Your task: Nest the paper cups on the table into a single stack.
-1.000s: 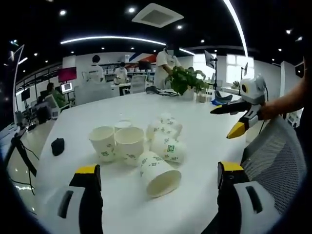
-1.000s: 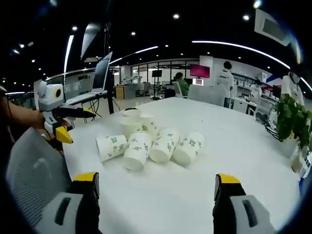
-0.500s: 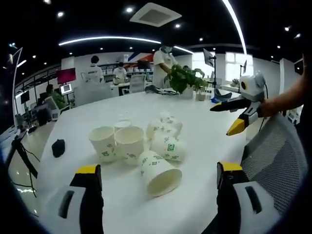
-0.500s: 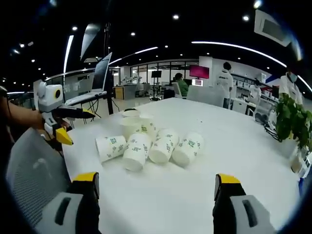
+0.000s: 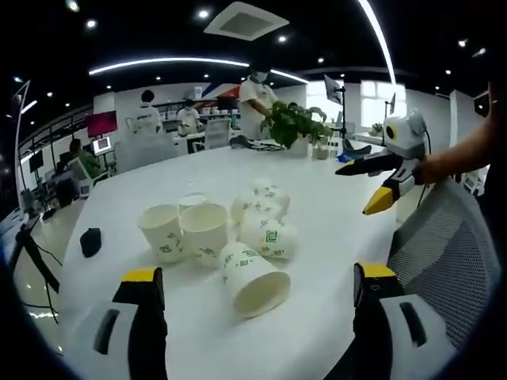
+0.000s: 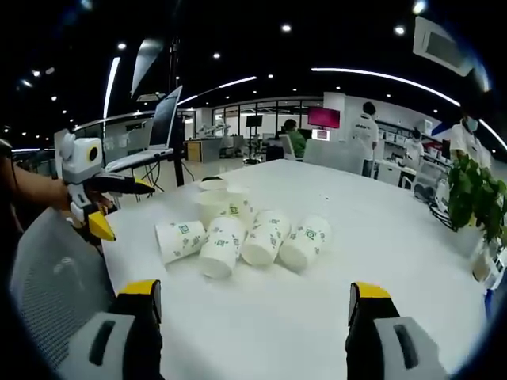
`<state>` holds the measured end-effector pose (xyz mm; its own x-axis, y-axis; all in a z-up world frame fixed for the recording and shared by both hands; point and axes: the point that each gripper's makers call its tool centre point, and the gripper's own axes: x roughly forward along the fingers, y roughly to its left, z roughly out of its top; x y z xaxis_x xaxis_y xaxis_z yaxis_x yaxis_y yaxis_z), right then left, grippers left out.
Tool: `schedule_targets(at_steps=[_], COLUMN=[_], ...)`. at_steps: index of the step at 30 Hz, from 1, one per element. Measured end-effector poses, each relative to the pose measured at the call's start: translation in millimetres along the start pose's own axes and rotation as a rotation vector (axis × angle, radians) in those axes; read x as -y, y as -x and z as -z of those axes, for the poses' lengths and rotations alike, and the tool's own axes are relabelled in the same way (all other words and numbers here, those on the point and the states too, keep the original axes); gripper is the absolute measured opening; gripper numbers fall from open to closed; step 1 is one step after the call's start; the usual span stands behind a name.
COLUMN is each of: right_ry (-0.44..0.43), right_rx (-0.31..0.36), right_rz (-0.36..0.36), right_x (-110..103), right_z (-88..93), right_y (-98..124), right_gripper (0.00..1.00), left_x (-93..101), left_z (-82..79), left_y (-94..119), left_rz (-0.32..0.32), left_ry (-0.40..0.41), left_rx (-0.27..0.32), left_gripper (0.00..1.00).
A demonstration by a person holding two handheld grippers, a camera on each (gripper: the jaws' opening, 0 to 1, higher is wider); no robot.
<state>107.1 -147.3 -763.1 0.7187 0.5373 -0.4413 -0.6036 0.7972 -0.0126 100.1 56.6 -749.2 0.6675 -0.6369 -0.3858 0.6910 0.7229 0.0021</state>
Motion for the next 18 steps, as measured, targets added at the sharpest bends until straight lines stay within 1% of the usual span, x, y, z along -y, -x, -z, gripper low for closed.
schedule_targets(at_steps=[5, 8, 10, 12, 15, 18], right_ry=[-0.002, -0.002, -0.002, -0.002, -0.004, -0.001], right_rx=[0.001, -0.001, -0.001, -0.003, -0.002, -0.002], right_rz=[0.003, 0.003, 0.002, 0.002, 0.002, 0.004], right_x=[1.1, 1.5, 1.7, 1.7, 1.5, 0.8], right_z=[0.2, 0.8, 1.2, 1.4, 1.2, 0.1], right_y=[0.3, 0.1, -0.1, -0.1, 0.0, 0.8], right_gripper=[1.00, 1.00, 1.00, 1.00, 0.99, 0.98], left_x=[-2.2, -2.7, -2.6, -4.5, -3.3, -3.5], left_z=[0.4, 0.8, 0.2, 1.0, 2.4, 3.9], left_y=[-0.6, -0.6, -0.2, 0.5, -0.5, -0.4], left_rz=[-0.002, -0.004, -0.003, -0.013, 0.000, 0.005], left_ry=[0.015, 0.011, 0.007, -0.020, -0.017, -0.033], left_rx=[0.004, 0.002, 0.003, -0.005, -0.006, -0.013], left_gripper=[0.99, 0.98, 0.95, 0.93, 0.92, 0.89])
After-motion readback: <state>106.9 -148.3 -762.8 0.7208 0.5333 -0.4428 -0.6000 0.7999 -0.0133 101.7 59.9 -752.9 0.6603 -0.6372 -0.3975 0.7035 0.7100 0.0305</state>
